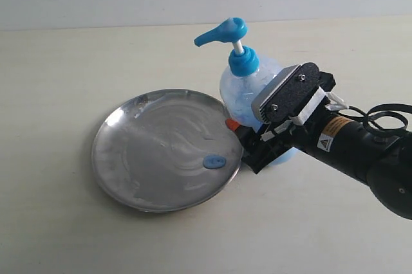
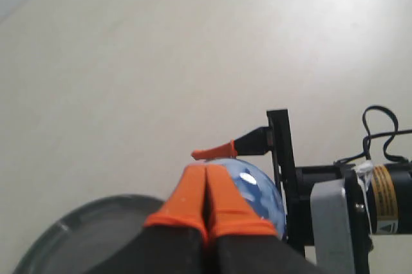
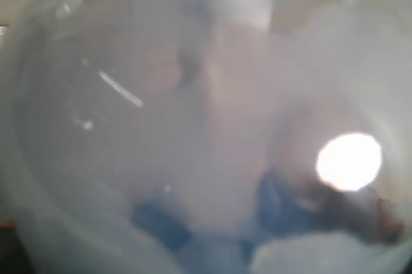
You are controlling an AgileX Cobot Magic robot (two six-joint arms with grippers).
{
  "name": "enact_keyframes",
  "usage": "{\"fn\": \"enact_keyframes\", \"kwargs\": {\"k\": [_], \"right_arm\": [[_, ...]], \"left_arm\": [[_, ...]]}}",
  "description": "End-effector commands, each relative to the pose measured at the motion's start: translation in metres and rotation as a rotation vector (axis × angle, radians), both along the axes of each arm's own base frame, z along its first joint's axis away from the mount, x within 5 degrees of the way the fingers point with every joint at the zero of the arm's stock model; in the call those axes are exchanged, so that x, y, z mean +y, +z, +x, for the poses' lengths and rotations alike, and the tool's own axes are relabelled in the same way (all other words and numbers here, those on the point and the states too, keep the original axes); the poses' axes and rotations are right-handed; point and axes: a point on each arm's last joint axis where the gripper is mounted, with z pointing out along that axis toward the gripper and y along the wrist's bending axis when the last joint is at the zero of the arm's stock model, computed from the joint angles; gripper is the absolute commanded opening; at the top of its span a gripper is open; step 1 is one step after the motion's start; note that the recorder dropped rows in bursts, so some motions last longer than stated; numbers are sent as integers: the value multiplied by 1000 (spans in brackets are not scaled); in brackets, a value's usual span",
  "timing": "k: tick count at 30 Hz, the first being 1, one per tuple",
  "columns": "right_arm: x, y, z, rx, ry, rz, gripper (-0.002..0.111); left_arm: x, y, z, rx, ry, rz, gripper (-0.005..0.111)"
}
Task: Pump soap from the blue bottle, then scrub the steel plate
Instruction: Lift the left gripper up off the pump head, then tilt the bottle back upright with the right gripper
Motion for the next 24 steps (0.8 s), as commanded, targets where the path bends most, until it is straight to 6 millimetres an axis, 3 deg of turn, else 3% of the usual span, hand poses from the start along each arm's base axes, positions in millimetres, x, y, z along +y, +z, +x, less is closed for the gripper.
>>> {"fn": "enact_keyframes", "kwargs": {"k": [1,24], "right_arm": [[2,5,0,-44,15,20,0],[-4,6,4,-22,-84,76,0]], "left_arm": [[7,30,-9,-97,23,-84,0],[26,60,-20,-176,127,-136,0]]}}
